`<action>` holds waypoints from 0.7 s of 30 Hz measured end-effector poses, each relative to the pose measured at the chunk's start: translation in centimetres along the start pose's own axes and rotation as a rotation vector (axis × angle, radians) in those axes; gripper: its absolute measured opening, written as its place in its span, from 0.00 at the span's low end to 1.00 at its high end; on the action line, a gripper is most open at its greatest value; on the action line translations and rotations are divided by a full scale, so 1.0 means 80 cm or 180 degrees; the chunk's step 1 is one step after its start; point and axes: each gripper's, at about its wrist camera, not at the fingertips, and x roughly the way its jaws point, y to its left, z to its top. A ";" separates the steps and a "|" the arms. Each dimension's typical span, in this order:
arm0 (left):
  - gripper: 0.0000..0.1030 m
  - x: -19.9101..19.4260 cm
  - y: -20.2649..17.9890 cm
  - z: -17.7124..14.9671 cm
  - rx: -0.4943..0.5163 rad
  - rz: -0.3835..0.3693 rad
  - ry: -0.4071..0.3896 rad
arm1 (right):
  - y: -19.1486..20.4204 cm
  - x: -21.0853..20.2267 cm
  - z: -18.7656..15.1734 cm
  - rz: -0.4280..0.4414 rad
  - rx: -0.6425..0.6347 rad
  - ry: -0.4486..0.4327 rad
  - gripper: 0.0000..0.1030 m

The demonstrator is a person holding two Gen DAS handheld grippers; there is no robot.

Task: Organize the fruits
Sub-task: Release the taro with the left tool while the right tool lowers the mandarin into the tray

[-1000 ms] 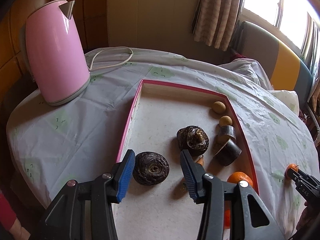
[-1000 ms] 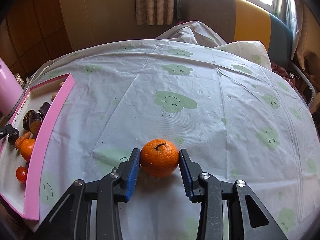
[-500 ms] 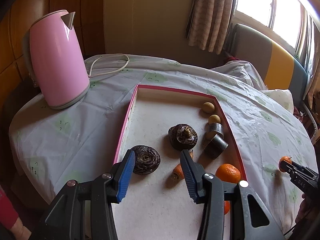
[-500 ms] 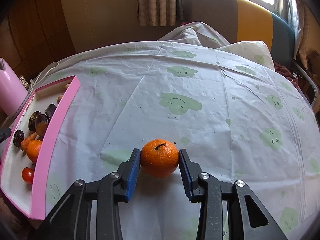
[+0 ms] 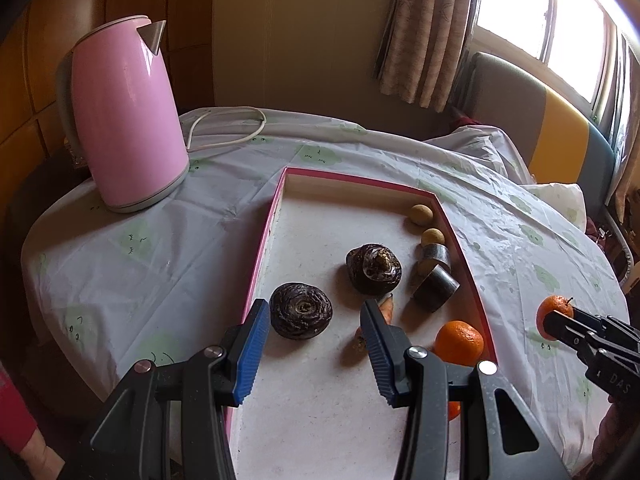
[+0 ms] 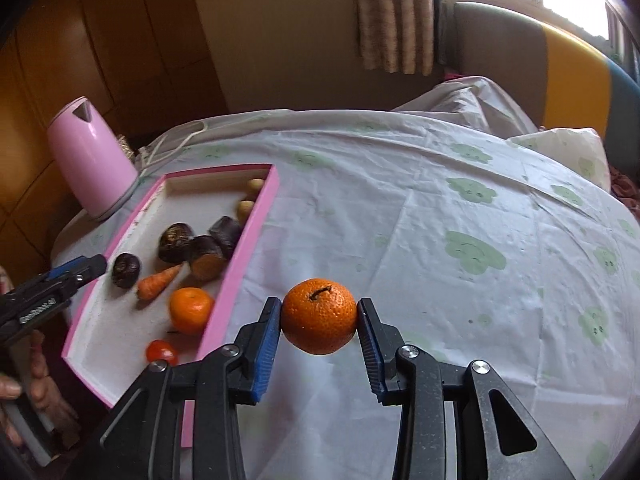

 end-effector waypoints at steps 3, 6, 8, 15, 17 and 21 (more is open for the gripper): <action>0.46 -0.005 0.009 0.000 -0.0058 0.0063 -0.0047 | 0.042 0.005 0.007 0.0236 -0.0212 0.0011 0.37; 0.46 -0.010 0.021 0.002 -0.0118 0.0106 -0.0082 | 0.079 0.017 0.017 0.0440 -0.0408 0.0065 0.37; 0.46 -0.012 0.028 0.002 -0.0147 0.0143 -0.0102 | 0.102 0.029 0.020 0.0544 -0.0532 0.0147 0.37; 0.46 -0.017 0.042 0.005 -0.0245 0.0158 -0.0119 | 0.154 0.083 0.016 0.0492 -0.0951 0.0424 0.38; 0.46 -0.017 0.044 0.005 -0.0251 0.0157 -0.0122 | 0.157 0.092 0.012 0.0414 -0.1028 0.0460 0.39; 0.46 -0.015 0.044 0.004 -0.0266 0.0144 -0.0107 | 0.157 0.097 0.013 0.0370 -0.1052 0.0424 0.42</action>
